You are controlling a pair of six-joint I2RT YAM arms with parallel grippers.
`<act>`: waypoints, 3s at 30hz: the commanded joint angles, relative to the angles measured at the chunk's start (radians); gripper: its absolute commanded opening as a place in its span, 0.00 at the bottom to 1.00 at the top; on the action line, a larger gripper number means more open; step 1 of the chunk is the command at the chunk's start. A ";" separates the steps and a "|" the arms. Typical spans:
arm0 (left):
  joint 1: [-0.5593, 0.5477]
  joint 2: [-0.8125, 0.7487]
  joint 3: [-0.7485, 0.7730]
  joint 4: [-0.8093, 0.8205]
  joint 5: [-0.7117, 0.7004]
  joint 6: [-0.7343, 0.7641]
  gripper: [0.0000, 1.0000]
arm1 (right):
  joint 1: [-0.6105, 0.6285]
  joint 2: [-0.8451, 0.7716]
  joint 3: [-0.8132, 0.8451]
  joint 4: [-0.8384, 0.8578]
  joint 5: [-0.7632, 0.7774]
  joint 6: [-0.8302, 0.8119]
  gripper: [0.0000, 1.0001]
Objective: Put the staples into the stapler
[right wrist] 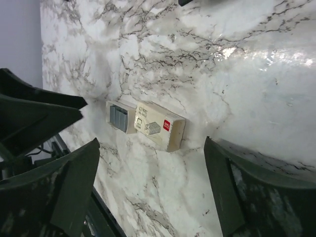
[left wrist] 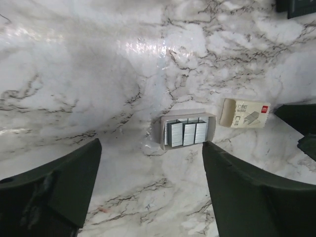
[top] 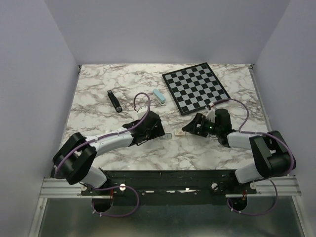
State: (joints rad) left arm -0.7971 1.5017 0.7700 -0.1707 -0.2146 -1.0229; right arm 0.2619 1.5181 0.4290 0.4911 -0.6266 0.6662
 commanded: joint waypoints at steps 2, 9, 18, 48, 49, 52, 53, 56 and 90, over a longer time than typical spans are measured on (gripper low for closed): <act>0.079 -0.194 0.003 -0.151 -0.150 0.058 0.99 | -0.003 -0.180 0.004 -0.236 0.171 -0.103 1.00; 0.332 -0.317 0.089 -0.329 -0.218 0.202 0.99 | -0.003 -0.530 0.079 -0.557 0.379 -0.180 1.00; 0.575 -0.131 0.281 -0.314 -0.189 0.302 0.99 | -0.003 -0.743 0.310 -0.933 0.568 -0.257 1.00; 0.609 0.209 0.424 -0.366 -0.126 0.262 0.09 | 0.056 -1.161 0.198 -0.918 0.771 -0.338 1.00; 0.598 0.162 0.396 -0.368 -0.124 0.253 0.09 | 0.062 -1.165 0.195 -0.918 0.771 -0.339 1.00; 0.521 0.074 0.290 -0.366 -0.118 0.210 0.10 | 0.069 -1.181 0.191 -0.913 0.765 -0.343 1.00; 0.498 0.059 0.249 -0.368 -0.115 0.198 0.11 | 0.074 -1.182 0.189 -0.911 0.759 -0.343 1.00; 0.399 0.016 0.189 -0.363 -0.097 0.140 0.15 | 0.080 -1.191 0.182 -0.907 0.752 -0.344 1.00; 0.137 0.141 0.422 -0.090 0.141 0.268 0.92 | 0.085 -1.112 0.192 -0.905 0.693 -0.358 1.00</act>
State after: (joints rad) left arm -0.6544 1.6314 1.1229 -0.3290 -0.1295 -0.9150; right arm 0.3397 0.3958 0.6193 -0.4274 0.1078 0.3313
